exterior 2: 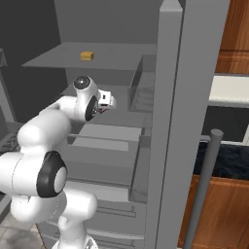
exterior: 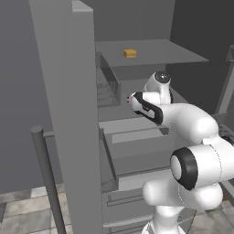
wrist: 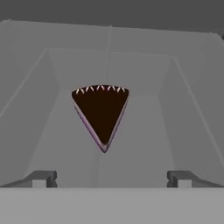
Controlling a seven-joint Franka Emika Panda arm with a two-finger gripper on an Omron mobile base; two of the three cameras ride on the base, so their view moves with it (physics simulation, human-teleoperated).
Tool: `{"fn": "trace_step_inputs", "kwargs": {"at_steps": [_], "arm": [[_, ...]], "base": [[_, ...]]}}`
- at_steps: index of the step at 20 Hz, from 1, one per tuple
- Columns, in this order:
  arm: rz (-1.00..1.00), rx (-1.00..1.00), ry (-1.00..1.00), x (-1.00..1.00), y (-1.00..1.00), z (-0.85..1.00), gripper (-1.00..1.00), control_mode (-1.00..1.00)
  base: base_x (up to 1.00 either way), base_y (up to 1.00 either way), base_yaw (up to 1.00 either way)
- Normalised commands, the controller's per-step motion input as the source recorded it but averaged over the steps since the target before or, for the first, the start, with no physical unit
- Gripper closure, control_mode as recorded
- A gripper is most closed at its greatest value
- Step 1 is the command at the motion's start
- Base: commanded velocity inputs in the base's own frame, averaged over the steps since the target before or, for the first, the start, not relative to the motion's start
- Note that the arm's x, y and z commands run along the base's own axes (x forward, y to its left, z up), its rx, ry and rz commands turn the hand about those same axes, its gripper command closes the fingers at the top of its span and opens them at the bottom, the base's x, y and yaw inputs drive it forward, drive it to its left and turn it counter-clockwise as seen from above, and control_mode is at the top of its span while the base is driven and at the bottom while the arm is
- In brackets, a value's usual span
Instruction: Take the cakes from the fridge and place them on the empty tray on the dining counter.
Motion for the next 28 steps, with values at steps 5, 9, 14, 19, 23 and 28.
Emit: {"fn": "trace_step_inputs", "kwargs": {"at_steps": [5,9,14,19,23,28], "arm": [[0.00,0.00,0.02,0.33,0.05,-0.15,-1.00,-1.00],[0.00,0.00,0.02,0.27,0.10,-0.08,-1.00,-1.00],[0.00,0.00,0.02,0.24,0.08,0.00,-1.00,-1.00],[0.00,0.00,0.01,0.26,0.00,-0.06,-1.00,-1.00],[0.00,0.00,0.02,0.30,0.00,-0.12,-1.00,-1.00],[0.00,0.00,0.02,0.23,0.00,-0.16,-1.00,-1.00]], "base": [[0.00,0.00,0.00],[0.00,0.00,0.00],[0.00,0.00,0.00],[0.00,0.00,0.00],[0.00,0.00,0.00],[0.00,0.00,0.00]]}}
